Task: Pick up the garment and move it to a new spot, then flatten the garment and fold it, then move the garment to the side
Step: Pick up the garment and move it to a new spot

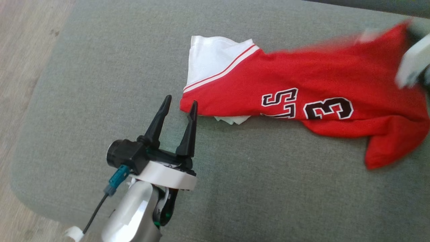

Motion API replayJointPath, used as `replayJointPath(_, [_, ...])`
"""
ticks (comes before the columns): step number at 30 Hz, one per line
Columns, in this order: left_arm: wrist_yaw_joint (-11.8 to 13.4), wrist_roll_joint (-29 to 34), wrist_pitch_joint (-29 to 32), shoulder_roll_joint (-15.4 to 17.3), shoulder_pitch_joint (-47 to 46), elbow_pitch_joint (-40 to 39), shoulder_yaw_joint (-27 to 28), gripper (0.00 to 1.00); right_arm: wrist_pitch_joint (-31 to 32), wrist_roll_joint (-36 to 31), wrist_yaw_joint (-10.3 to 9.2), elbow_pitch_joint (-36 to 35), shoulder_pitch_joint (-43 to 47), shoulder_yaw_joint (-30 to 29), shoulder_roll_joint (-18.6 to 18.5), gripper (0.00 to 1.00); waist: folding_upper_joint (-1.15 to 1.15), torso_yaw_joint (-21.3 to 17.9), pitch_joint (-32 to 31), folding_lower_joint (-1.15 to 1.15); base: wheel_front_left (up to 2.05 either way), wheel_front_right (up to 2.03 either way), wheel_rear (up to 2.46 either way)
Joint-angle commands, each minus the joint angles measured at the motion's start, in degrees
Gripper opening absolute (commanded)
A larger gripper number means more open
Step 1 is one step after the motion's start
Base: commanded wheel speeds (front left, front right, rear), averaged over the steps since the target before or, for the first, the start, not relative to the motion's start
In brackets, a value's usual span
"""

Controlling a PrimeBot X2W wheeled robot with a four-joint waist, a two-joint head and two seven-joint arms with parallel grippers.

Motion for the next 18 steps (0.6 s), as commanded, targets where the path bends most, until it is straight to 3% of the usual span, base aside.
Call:
replayJointPath(1, [0.3,-0.7,-0.3,0.3,-2.2,-2.1,1.0,1.00,-2.9,-0.4,0.11,-0.2,-4.6,-1.6,-1.7,0.00,0.00,0.3,0.5,0.00,0.00,0.00,0.00])
replayJointPath(11, [0.7,-2.0,-0.3,0.3,-3.1,-2.8,-0.9,1.00,-18.3,-10.6,0.11,13.9,-19.0,-15.1,-6.5,0.00,0.00,2.7,2.8,0.00,0.00,0.00,0.00])
replayJointPath(12, [0.8,-2.1,-0.3,0.3,-3.2,-2.8,-0.9,1.00,-18.6,-12.0,0.11,14.5,-19.3,-15.6,-6.2,0.37,0.00,2.8,2.9,0.00,0.00,0.00,0.00])
replayJointPath(13, [0.8,-2.2,-0.3,0.3,-3.2,-2.8,-0.9,1.00,-19.0,-13.5,0.11,14.9,-19.5,-16.1,-6.3,1.00,0.00,2.8,3.0,0.00,0.00,0.00,0.00])
replayJointPath(18, [1.3,-2.4,-0.3,0.3,-3.4,-2.8,-0.6,1.00,-19.1,-18.6,0.11,15.9,-18.5,-19.3,-4.2,1.00,0.00,2.0,2.9,0.00,0.00,0.00,0.00])
